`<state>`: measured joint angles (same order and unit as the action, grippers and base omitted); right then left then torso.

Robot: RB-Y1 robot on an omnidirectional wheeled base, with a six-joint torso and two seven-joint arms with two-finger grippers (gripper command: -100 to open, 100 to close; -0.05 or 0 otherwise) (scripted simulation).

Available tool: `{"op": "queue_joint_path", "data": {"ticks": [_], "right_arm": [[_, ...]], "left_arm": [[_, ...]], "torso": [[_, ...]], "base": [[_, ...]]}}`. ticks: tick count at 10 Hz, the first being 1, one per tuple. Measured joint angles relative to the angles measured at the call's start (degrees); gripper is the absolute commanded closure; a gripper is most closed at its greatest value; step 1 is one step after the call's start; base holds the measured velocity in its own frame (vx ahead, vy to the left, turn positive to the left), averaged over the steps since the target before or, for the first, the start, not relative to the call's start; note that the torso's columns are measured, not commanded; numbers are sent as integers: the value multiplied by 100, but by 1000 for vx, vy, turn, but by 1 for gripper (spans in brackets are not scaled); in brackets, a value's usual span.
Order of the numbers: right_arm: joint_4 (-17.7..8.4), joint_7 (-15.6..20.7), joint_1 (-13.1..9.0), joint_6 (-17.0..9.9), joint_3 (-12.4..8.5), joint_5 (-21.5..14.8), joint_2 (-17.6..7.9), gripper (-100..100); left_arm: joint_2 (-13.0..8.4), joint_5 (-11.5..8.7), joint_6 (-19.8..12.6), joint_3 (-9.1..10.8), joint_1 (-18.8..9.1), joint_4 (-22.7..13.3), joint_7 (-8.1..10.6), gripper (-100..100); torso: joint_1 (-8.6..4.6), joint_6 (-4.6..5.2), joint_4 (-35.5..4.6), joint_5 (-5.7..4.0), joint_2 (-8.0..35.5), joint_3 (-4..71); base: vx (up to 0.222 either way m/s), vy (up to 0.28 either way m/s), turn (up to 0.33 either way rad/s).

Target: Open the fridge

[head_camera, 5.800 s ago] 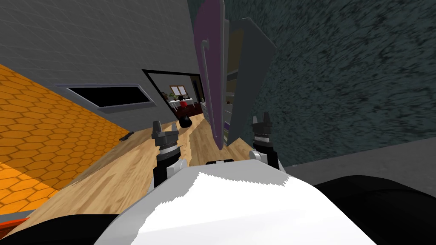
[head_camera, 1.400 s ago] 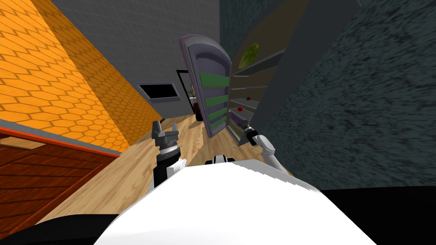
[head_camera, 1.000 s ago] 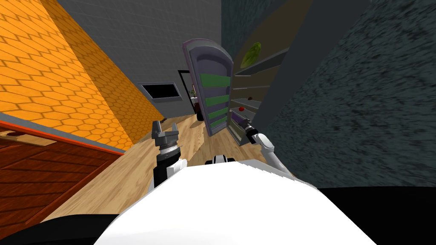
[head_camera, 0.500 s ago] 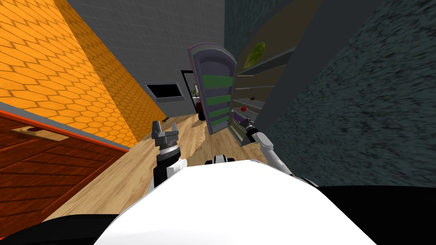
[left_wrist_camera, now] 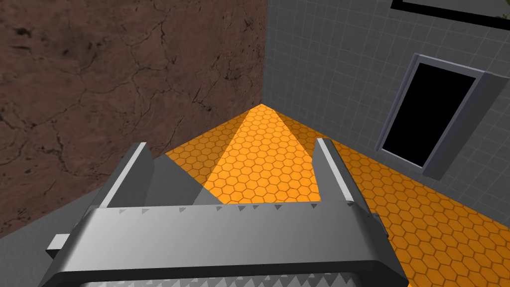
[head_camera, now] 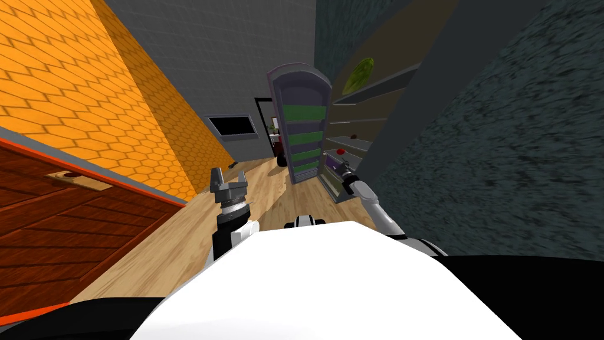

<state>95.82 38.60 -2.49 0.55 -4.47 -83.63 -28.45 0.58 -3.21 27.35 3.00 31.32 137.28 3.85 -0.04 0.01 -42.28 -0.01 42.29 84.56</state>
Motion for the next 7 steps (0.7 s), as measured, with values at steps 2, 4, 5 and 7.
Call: {"op": "queue_joint_path", "data": {"ticks": [2, 4, 5, 7], "right_arm": [[-246, 247, -167, 35, -128, -365, 35, -100], [-435, 156, -291, -145, -101, -896, -119, -100], [-450, 243, -301, -111, -129, -880, -105, -100], [-591, 770, -417, 185, -471, -1031, 132, -100]], "left_arm": [[0, 0, 0, 0, 0, 0, 0, 0], [0, 0, 0, 0, 0, 0, 0, 0], [0, 0, 0, 0, 0, 0, 0, 0], [0, 0, 0, 0, 0, 0, 0, 0]], "torso": [[0, 0, 0, 0, 0, 0], [2, 0, 1, 0, -2, 1], [-2, 0, 1, -1, -3, 2], [5, 0, 0, 2, -1, 1]], "base": [[-8, 38, 58], [-1, 22, 16], [0, 26, 70], [0, 24, 18]]}}
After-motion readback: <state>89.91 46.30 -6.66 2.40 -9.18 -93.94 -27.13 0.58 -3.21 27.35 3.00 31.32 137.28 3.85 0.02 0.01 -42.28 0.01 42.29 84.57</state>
